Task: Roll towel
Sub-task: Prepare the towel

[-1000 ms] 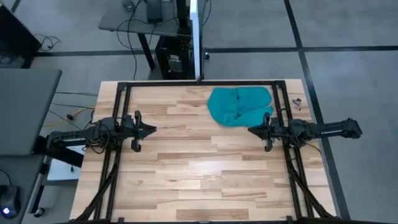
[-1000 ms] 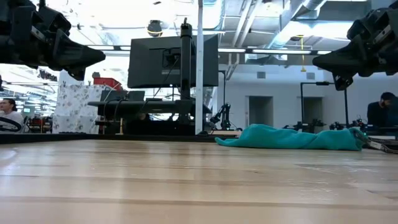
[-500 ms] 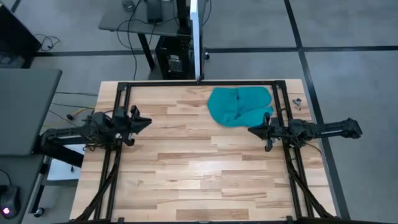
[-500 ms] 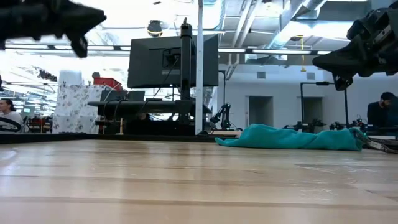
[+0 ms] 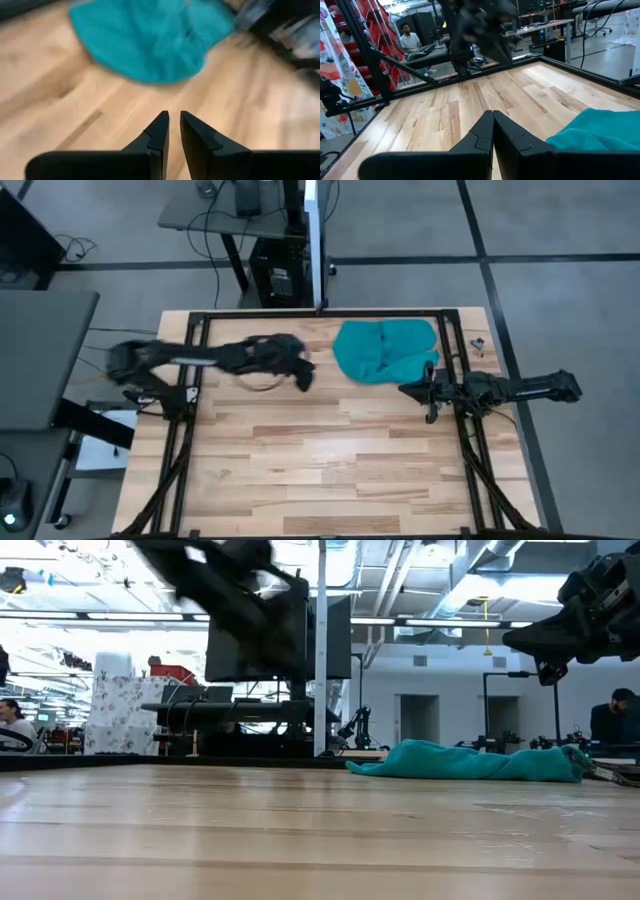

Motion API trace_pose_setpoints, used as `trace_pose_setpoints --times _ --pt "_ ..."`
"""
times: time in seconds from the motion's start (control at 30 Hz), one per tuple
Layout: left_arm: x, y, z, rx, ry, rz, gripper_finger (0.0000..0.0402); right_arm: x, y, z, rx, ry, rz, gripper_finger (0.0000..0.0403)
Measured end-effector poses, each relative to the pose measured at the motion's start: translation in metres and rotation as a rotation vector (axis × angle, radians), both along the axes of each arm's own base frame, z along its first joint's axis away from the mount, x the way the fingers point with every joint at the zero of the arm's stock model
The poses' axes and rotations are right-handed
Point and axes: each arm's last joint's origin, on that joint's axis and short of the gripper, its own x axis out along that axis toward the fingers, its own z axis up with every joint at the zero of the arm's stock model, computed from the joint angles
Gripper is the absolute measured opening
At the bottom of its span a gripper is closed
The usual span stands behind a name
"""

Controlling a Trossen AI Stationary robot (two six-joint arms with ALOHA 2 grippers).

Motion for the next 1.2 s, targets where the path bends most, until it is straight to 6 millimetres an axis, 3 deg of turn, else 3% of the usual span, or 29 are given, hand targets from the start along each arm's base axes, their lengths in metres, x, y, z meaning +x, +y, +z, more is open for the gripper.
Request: trace_pose_setpoints --times 0.13,0.27,0.4,0.53,0.6,1.0,1.2 --pt "0.055 0.019 -0.011 0.008 0.068 -0.013 0.0031 0.000 0.000 0.000 0.000 0.000 0.000 0.0000" --pt "0.091 0.041 -0.021 0.001 0.133 0.001 0.0031 0.000 0.000 0.000 0.000 0.000 0.000 0.0000" --pt "0.111 0.062 -0.045 -0.017 0.234 0.016 0.0031 0.000 0.000 0.000 0.000 0.000 0.000 0.0000" --pt "0.115 0.073 -0.067 -0.076 0.372 0.046 0.0031 0.000 0.000 0.000 0.000 0.000 0.000 0.0000" --pt "0.115 0.073 -0.066 -0.066 0.428 0.016 0.0031 0.000 0.000 0.000 0.000 0.000 0.000 0.0000" --pt "0.089 0.029 -0.065 -0.126 0.832 -0.201 0.0031 0.000 0.000 0.000 0.000 0.000 0.000 0.0000" --pt "0.089 -0.019 -0.067 -0.115 0.943 -0.299 0.0031 0.000 0.000 0.000 0.000 0.000 0.000 0.0000"
